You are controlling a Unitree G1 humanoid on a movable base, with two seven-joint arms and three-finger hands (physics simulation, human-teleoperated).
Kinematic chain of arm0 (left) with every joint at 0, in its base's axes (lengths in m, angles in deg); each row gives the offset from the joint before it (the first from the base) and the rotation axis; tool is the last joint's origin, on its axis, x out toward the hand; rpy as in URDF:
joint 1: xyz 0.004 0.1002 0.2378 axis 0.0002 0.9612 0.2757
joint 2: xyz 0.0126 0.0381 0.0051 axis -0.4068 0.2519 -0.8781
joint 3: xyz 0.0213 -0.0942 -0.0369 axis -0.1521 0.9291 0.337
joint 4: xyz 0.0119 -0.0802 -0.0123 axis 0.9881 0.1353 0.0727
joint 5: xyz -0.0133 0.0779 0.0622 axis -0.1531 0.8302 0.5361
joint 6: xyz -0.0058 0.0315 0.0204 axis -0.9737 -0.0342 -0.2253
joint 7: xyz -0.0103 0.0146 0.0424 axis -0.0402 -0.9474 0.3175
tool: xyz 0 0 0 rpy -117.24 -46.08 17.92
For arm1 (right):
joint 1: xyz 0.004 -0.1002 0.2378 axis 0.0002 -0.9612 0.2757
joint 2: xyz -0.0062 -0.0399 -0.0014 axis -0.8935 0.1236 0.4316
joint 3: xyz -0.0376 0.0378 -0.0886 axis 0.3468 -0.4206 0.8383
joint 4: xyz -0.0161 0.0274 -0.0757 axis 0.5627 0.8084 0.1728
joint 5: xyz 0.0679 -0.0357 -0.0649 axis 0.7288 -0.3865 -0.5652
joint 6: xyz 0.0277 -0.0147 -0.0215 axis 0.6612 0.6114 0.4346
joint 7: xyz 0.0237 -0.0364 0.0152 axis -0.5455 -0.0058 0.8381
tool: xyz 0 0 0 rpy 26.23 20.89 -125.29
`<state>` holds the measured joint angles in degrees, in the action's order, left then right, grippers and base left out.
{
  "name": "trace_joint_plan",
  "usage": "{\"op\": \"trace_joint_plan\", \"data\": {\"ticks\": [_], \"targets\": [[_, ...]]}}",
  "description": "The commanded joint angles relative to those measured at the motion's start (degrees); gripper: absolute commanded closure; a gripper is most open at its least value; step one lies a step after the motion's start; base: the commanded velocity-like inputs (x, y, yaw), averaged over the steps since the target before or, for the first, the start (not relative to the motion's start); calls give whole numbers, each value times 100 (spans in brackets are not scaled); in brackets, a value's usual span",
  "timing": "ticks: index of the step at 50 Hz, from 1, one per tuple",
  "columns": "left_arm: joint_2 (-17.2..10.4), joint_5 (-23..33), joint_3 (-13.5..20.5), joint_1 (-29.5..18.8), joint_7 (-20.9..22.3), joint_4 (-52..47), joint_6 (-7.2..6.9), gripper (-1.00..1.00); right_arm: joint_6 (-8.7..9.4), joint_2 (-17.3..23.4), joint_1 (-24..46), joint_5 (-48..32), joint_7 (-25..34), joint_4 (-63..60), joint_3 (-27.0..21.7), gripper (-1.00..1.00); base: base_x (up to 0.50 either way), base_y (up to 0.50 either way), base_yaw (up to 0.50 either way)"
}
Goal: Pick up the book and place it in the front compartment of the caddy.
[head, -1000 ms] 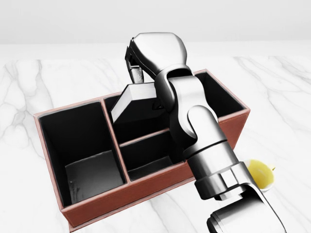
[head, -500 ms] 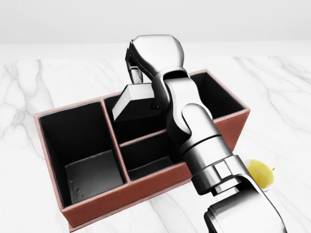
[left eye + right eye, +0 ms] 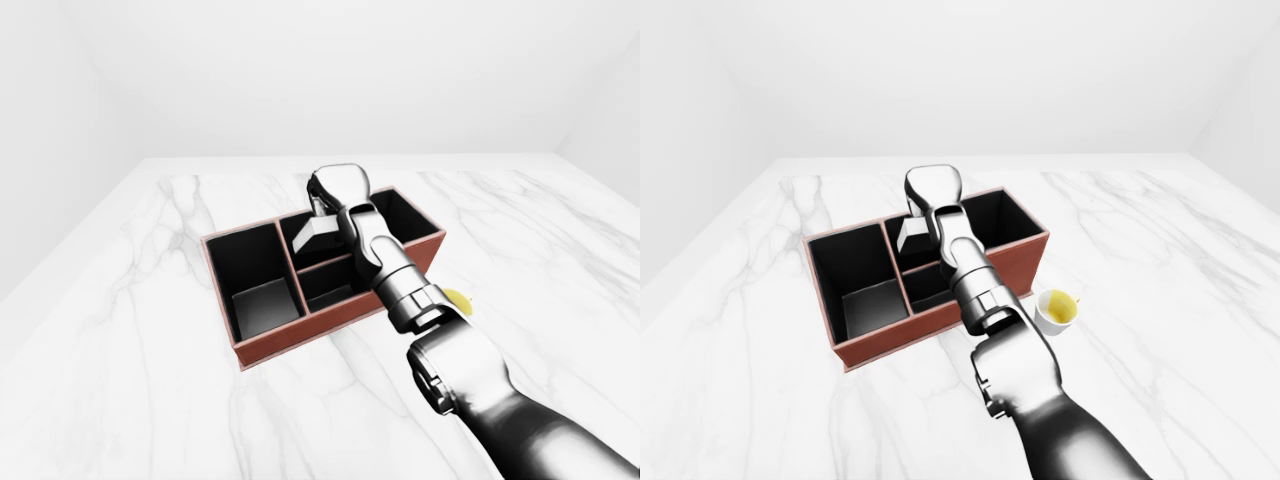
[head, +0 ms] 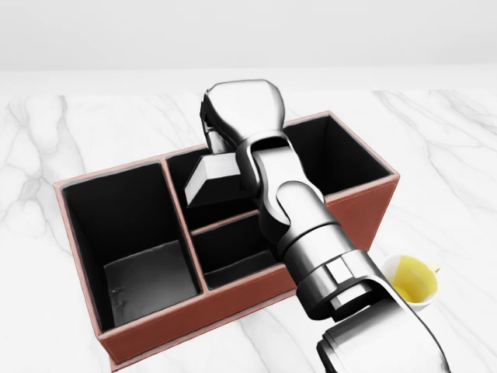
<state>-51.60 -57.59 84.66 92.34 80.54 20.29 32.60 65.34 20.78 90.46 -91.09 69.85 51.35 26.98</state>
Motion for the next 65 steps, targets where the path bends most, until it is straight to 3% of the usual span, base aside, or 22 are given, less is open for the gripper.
{"op": "trace_joint_plan", "data": {"ticks": [1, 33, 34, 35, 57, 65], "targets": [[-36, 5, -26, -24, -62, -25, 0, -100, 0, -71, 132, -164, -499, 417, -18, 100, 0, 0, 0], [83, 8, -28, 45, 90, -5, 0, -100, 0, -148, 402, -83, -815, 904, 16, 98, 0, 0, 0], [81, 5, -24, 45, 88, -6, 0, -100, 0, -148, 401, -85, -805, 901, 17, 72, 0, 0, 0], [76, -1, -16, 45, 86, -6, 0, -100, 0, -151, 404, -75, -764, 901, 8, -100, 0, 0, 0], [3, -64, -28, 13, -54, -97, 0, -100, 0, -125, 366, -138, -473, 545, 3, -100, 0, 0, 0], [-28, -36, -77, -3, -116, -125, 0, -100, 0, -57, 420, 55, 265, -105, -117, -100, 0, 0, 0]]}}
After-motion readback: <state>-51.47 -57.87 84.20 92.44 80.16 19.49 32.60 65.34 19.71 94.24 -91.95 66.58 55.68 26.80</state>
